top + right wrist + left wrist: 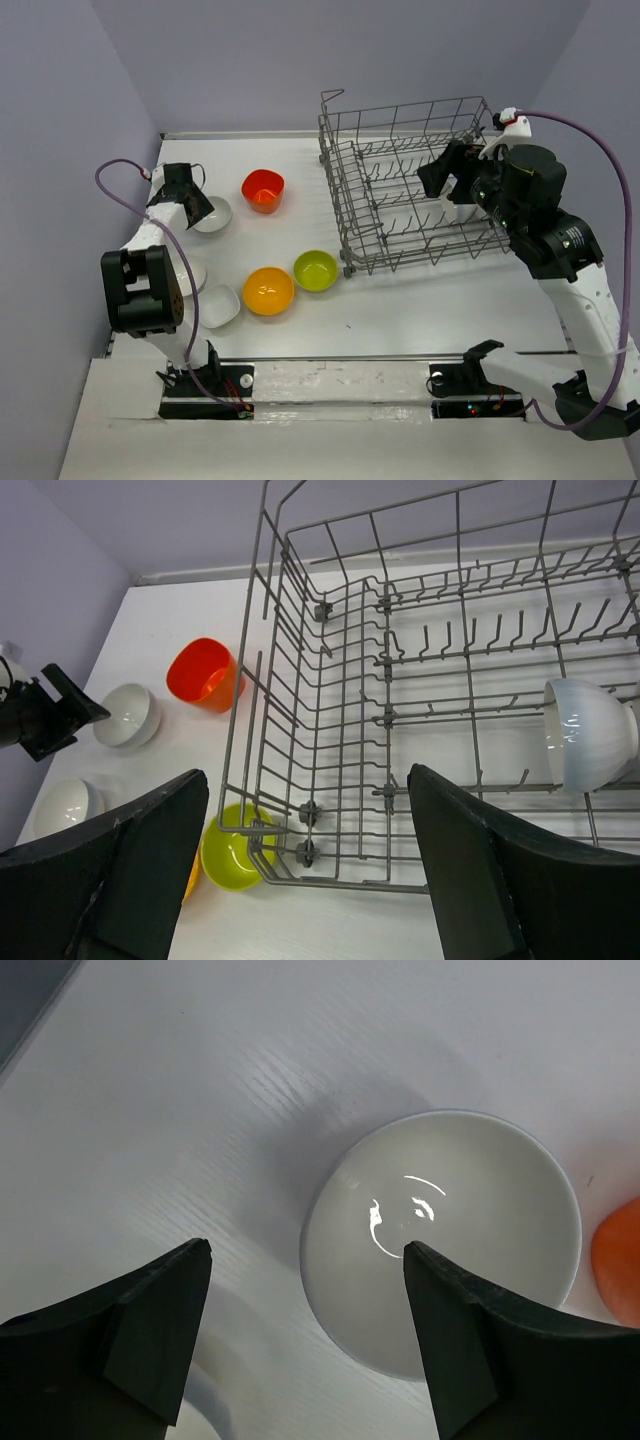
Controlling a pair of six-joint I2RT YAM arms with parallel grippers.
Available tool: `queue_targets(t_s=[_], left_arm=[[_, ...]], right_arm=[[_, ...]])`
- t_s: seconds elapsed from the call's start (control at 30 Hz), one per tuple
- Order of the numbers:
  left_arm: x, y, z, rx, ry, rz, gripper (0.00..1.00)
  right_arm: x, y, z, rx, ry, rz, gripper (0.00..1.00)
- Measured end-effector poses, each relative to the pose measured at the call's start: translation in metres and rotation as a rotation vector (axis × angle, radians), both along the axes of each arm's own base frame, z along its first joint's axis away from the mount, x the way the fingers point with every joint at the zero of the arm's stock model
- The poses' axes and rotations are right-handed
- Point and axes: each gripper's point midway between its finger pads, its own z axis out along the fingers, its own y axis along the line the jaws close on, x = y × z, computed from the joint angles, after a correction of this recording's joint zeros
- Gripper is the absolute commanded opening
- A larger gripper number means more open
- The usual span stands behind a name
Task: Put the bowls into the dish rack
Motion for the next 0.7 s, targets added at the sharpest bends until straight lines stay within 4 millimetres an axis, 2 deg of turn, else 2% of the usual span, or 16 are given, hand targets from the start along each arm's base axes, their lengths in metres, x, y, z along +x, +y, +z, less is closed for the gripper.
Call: queue_targets(t_s=[0.2, 0.33, 0.53, 0.63, 0.7], left_arm=[[0.012, 0.001, -0.022, -0.036, 0.044, 0.002, 0.7], [0.013, 0.001, -0.032, -0.051, 0.066, 0.004, 0.55], [0.013, 0.002, -0.036, -0.061, 0.074, 0.009, 0.36], [0.013, 0.002, -0.038, -0.065, 0.074, 0.009, 0.29], [0.013, 0.002, -0.038, -0.065, 0.073, 0.008, 0.18]], right_arm=[[0.0, 0.001, 0.0, 0.002, 0.002, 0.007, 0.86], [0.0, 0.001, 0.0, 0.002, 0.003, 0.008, 0.86], [0.0, 0.002, -0.001, 0.002, 0.005, 0.012, 0.87], [0.0, 0.003, -0.001, 0.002, 0.006, 0.014, 0.87], [0.0, 0.003, -0.001, 0.002, 0.006, 0.015, 0.87]])
